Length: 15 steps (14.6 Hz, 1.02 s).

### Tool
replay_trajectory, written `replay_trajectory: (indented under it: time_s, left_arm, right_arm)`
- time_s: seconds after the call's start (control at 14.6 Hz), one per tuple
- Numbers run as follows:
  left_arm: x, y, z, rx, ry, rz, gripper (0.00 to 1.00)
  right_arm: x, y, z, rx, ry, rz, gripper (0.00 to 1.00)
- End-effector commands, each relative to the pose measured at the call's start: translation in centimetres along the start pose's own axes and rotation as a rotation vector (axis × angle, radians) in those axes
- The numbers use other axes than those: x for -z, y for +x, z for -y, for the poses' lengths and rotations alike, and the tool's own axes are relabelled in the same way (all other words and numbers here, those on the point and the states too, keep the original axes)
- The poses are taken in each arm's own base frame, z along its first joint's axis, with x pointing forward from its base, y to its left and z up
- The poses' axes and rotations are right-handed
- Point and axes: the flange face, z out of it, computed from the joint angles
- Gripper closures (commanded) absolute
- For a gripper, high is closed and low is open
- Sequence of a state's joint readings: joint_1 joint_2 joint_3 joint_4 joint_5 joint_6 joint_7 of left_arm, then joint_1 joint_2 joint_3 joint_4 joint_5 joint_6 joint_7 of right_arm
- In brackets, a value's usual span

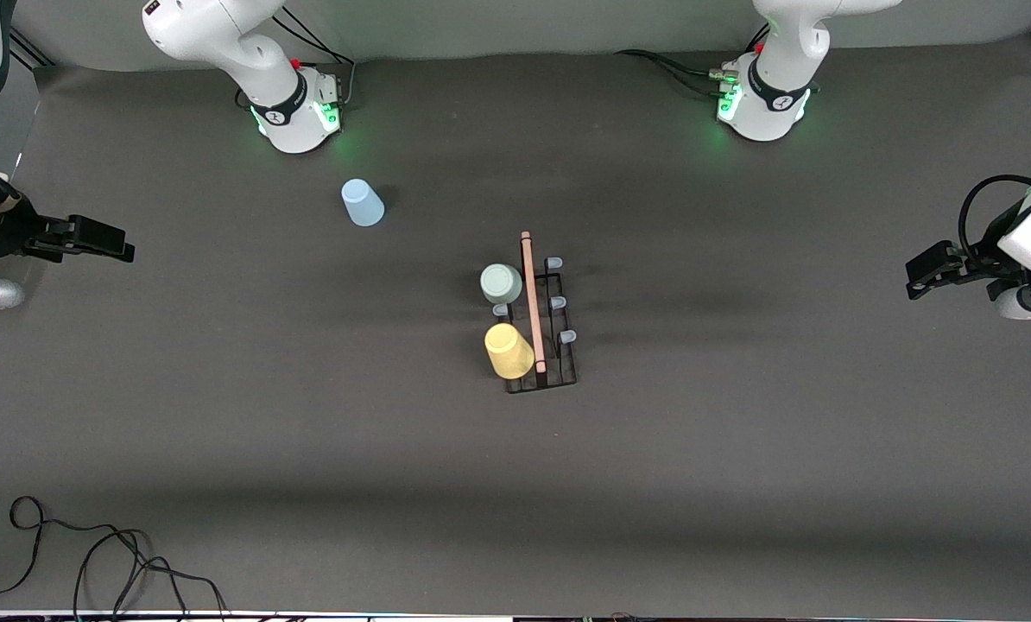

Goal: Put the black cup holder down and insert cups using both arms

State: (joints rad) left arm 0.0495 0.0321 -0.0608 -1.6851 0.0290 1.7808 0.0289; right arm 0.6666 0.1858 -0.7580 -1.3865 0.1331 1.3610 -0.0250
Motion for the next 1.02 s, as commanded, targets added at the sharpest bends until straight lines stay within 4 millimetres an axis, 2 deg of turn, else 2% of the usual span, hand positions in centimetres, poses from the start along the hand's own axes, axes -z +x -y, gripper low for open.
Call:
replay_trajectory:
  time_s: [0.0,0.41,0.61,0.96]
  left_arm:
    - [0.5,0.4,-0.2,0.011,0.002,-0.001,0.00]
    - [0.4,0.4,-0.2,0.009,0.002,0.001,0.00]
    - [0.4,0.4,-0.2,0.009,0.002,0.001,0.00]
    - [0.4,0.4,-0.2,0.009,0.002,0.001,0.00]
  right_arm:
    - [-1.1,-0.5,-0.4,0.042,0.017,-0.053,0.08]
    - [-1.0,-0.5,0.2,0.050,-0.029,-0.088,0.03]
    - [-1.4,-0.5,-0.3,0.046,-0.017,-0.077,0.03]
    - [-1.4,-1.6,-1.9,0.047,-0.009,-0.073,0.03]
